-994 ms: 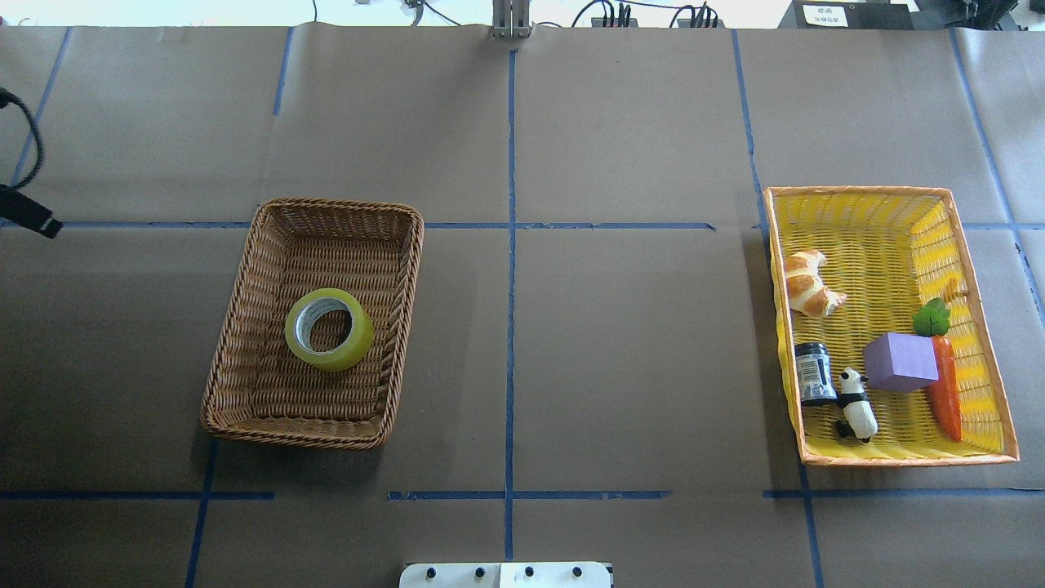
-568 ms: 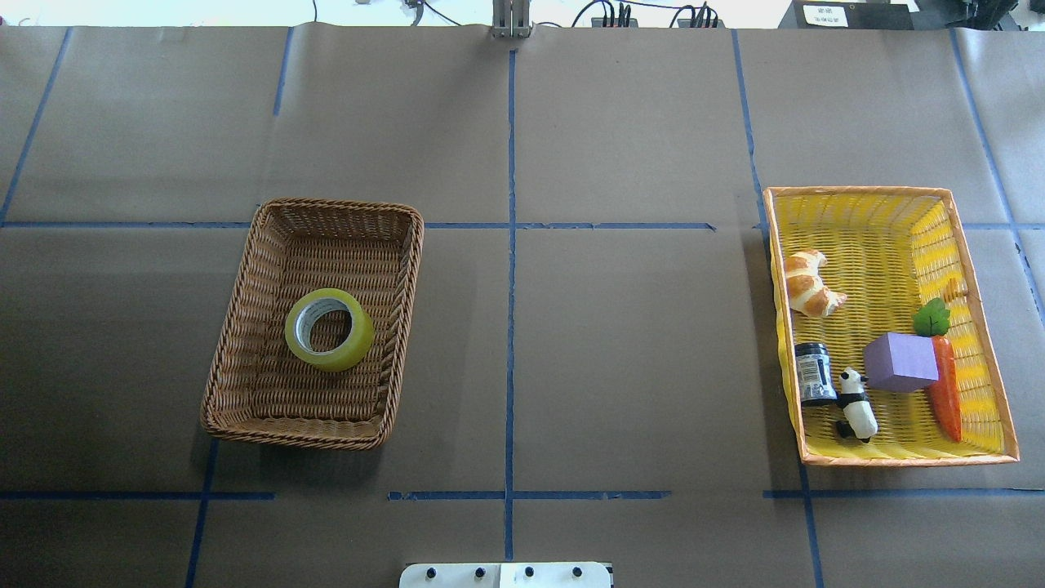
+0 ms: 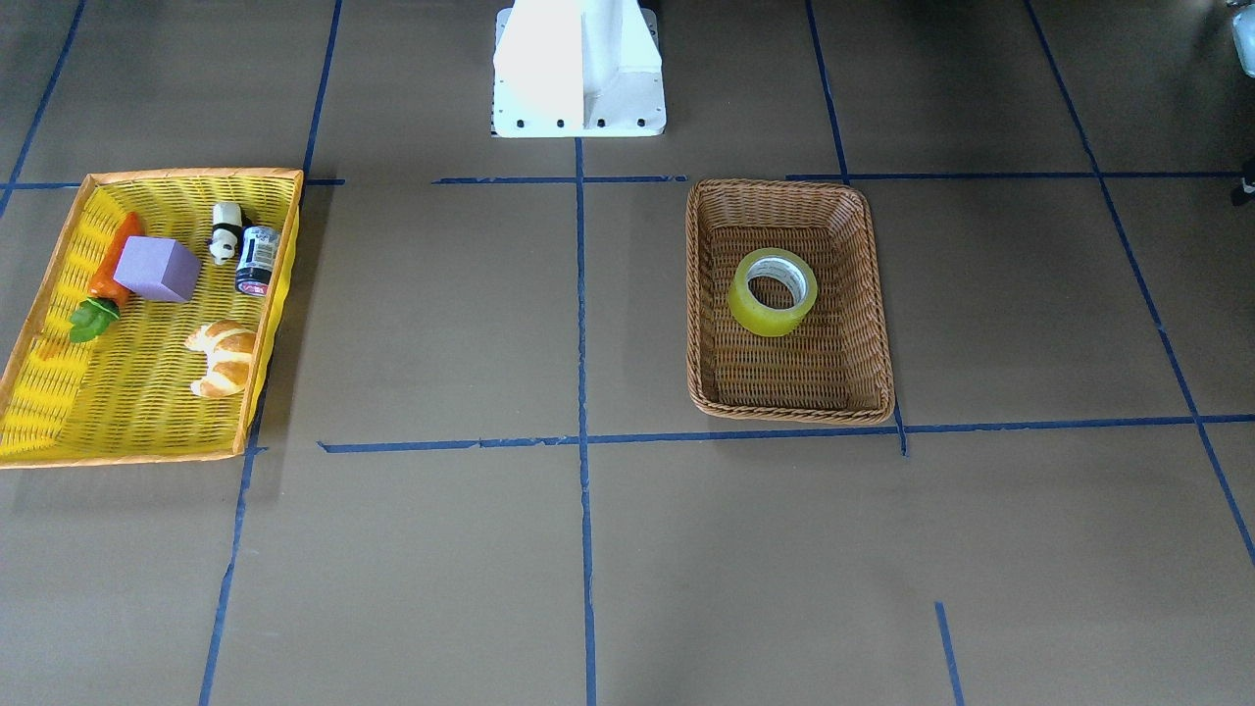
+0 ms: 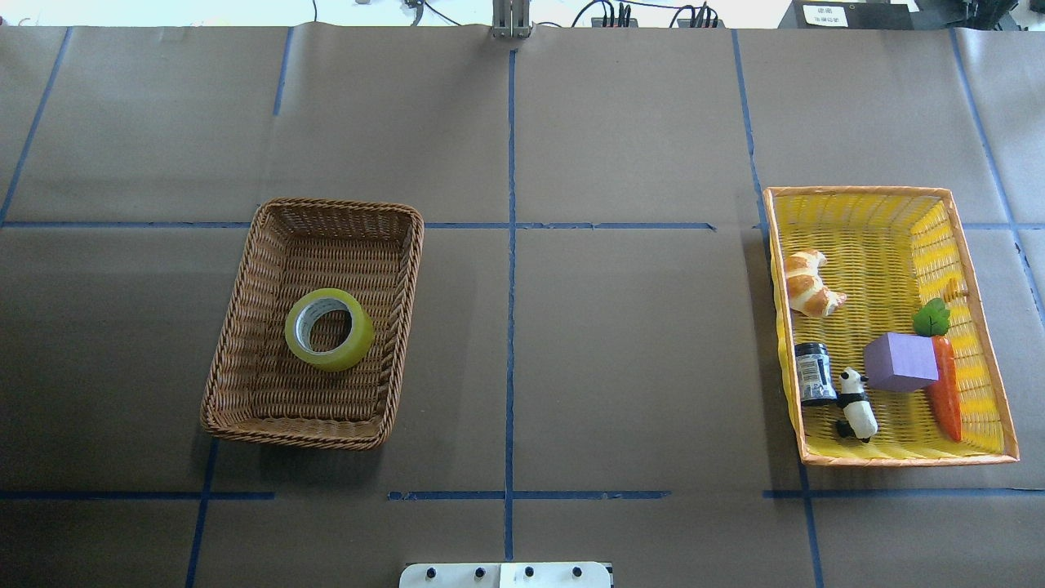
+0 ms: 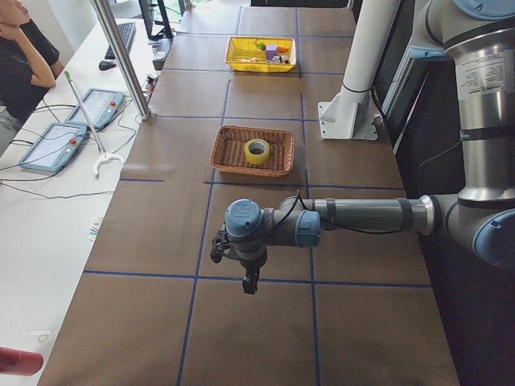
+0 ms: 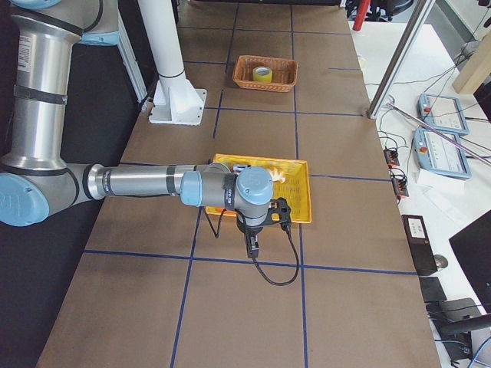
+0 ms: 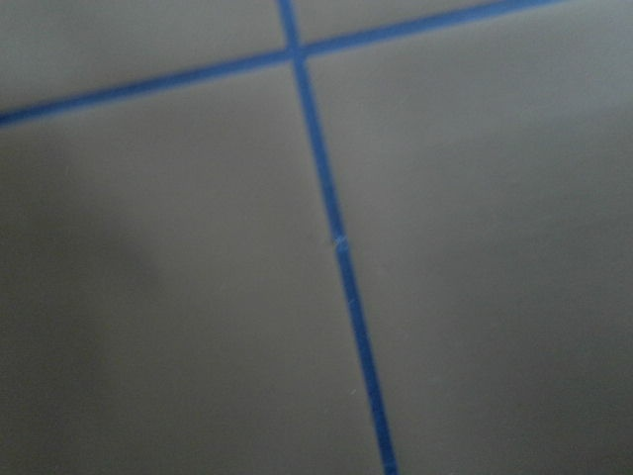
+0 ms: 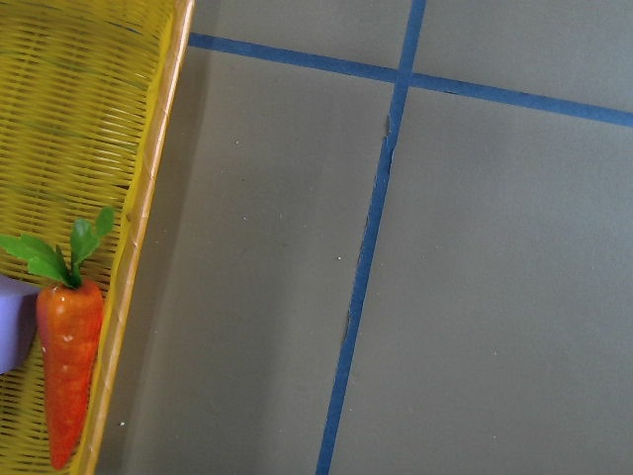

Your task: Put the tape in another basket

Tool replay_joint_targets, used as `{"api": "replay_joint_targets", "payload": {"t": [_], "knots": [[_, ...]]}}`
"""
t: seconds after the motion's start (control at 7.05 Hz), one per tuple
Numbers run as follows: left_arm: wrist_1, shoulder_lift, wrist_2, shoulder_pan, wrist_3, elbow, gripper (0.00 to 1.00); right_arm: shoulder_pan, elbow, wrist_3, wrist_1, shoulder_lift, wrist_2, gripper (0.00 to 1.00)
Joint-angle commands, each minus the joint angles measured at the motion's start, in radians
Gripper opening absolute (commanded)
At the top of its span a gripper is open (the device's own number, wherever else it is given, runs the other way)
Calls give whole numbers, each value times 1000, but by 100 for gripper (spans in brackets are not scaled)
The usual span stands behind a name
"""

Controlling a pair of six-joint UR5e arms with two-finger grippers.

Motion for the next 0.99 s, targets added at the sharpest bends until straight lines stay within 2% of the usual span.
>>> {"api": "replay_joint_targets", "payload": {"t": [0.0, 0.85], "knots": [[8, 4, 2, -30, -2, 9, 100, 0, 0, -1, 1, -2, -2, 100], [-1, -8, 5, -32, 0, -5, 100, 0, -17, -2, 2, -6, 1, 100]]}}
